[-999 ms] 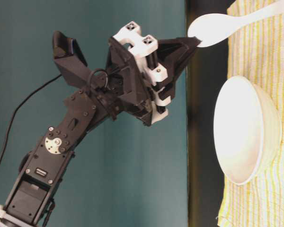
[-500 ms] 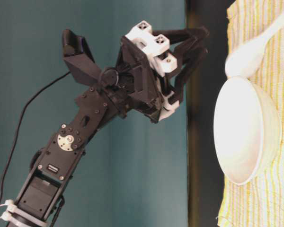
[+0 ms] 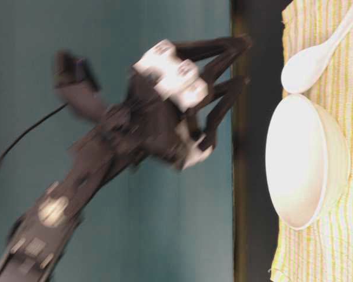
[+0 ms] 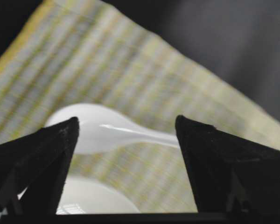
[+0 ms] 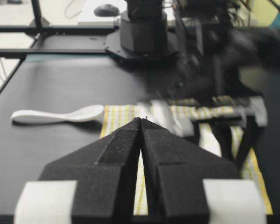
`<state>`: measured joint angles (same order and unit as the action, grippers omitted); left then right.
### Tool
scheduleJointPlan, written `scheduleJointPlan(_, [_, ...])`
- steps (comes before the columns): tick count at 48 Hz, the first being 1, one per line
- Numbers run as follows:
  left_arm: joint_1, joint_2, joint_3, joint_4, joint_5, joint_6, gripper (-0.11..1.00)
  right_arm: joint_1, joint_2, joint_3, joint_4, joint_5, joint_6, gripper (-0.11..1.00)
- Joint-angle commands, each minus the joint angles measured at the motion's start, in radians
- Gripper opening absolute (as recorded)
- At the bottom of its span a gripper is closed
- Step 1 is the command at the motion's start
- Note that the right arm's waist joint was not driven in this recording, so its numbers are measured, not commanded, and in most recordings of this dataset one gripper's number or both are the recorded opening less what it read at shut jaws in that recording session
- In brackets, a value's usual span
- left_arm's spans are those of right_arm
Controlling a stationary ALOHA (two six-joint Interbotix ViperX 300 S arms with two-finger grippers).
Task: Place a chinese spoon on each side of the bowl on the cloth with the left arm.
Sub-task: 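Release the spoon and move the left gripper to the left spoon, then grasp the left white spoon with the left gripper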
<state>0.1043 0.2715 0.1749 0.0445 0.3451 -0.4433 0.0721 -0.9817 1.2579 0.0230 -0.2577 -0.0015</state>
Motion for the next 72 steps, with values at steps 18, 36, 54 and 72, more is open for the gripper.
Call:
scheduleJointPlan(18, [-0.270,-0.588,0.669,0.003,-0.281,-0.499,0.78,0.000,0.000,0.002,0.002,-0.002,0.006,0.00])
scheduleJointPlan(36, [-0.390,-0.588,0.911,0.003,-0.287,-0.716,0.78,0.000,0.000,0.005,0.002,-0.003,0.008,0.00])
scheduleJointPlan(54, [-0.394,-0.469,0.914,0.003,-0.426,-0.716,0.78,0.000,0.000,0.005,0.002,-0.003,0.006,0.00])
scheduleJointPlan(72, [-0.391,-0.407,0.879,0.003,-0.439,-0.701,0.78,0.000,0.000,0.008,0.002,-0.006,0.006,0.00])
